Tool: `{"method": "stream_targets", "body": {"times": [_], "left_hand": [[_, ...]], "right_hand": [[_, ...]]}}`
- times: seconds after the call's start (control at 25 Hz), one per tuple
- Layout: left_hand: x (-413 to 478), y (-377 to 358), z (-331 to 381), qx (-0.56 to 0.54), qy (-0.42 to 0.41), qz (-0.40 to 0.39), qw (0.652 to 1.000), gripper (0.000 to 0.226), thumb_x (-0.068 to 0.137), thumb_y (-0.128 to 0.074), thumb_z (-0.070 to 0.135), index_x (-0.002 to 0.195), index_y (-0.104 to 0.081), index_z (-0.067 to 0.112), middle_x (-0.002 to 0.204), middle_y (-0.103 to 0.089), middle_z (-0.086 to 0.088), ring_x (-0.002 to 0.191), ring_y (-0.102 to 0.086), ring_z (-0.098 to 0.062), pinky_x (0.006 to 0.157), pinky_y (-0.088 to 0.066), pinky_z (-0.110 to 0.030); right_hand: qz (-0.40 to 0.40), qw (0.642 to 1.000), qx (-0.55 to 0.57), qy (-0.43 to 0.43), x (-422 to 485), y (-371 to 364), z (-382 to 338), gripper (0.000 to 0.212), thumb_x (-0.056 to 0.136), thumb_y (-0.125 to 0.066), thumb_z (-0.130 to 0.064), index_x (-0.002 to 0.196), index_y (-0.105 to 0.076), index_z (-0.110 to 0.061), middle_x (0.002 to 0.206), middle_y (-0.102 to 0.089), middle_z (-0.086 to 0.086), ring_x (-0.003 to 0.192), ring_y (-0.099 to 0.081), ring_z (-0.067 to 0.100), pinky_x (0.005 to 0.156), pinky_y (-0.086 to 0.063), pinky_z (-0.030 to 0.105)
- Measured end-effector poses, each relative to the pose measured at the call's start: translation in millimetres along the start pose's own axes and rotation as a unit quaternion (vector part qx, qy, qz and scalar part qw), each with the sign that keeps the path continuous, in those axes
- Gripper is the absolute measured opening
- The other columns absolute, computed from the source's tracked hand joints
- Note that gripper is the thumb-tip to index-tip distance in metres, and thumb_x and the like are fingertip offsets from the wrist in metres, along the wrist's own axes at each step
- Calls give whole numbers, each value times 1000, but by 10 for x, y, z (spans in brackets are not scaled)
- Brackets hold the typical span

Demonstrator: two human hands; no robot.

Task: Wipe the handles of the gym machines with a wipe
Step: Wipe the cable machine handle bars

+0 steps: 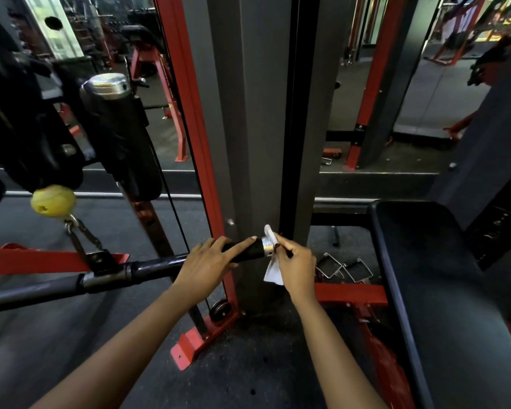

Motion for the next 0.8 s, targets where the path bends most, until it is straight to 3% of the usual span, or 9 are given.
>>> {"method": "stream_targets", "body": {"times": [0.08, 0.16, 0.28, 0.36, 0.44, 0.56, 0.8], "left_hand": [[4, 29, 4, -20, 26, -38, 999, 76, 88, -60, 29, 143, -10, 43, 110, -59, -6, 93, -60, -26, 77, -49, -38], [60, 72, 8, -46, 49, -73, 995, 68, 94, -50, 30, 145, -7, 44, 121, -53, -7, 105, -55, -27, 88, -44, -39], [83, 181, -85, -115, 75, -116, 984, 67, 92, -50, 37, 145, -9, 41, 125, -51, -6, 108, -53, -26, 91, -43, -37], [-42, 242, -279, -123, 80, -128, 981, 63, 91, -47, 45, 146, -16, 37, 128, -51, -5, 112, -53, -25, 93, -42, -39], [-279, 309, -484, -101, 98, -125, 982, 58, 93, -43, 45, 145, -19, 36, 128, -51, -4, 113, -51, -24, 95, -38, -38], [-575, 397, -730, -89, 131, -130, 979, 53, 96, -38, 40, 146, -18, 35, 130, -49, -4, 117, -47, -23, 98, -35, -36], [-752, 434, -1110, -166, 152, -147, 963, 51, 99, -37, 30, 146, -19, 31, 134, -46, -12, 117, -48, -29, 95, -38, -36]], "right_hand": [[13, 999, 13, -28, -111, 7, 93, 29, 84, -59, 1, 108, -68, -12, 106, -70, 1, 91, -58, 0, 74, -40, -2], [51, 990, 99, -89, -203, -47, 150, 28, 84, -60, -2, 109, -68, -13, 103, -70, -1, 88, -60, -1, 75, -45, 4], [100, 917, 316, -224, -234, -324, 143, 31, 86, -57, 1, 114, -64, -9, 106, -67, 3, 92, -62, 9, 84, -49, 17], [127, 870, 392, -269, -250, -517, 100, 32, 86, -55, 4, 116, -62, -4, 106, -66, 8, 95, -61, 18, 93, -47, 30], [157, 848, 416, -288, -287, -643, 42, 31, 86, -54, 5, 117, -60, 1, 103, -64, 11, 88, -60, 17, 88, -48, 28], [170, 848, 406, -295, -400, -871, -74, 27, 86, -56, 3, 113, -62, 1, 85, -65, 2, 76, -59, 11, 66, -48, 12], [114, 864, 386, -303, -787, -1785, -448, 25, 86, -58, 0, 109, -65, -5, 89, -67, 0, 81, -61, 10, 68, -47, 13]]}}
Point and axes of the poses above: each hand's wrist, its own x-axis towards the middle knuckle, its own y-axis out of the back of the hand, z = x × y, the point moved 1 cm from there along x, towards the middle knuckle
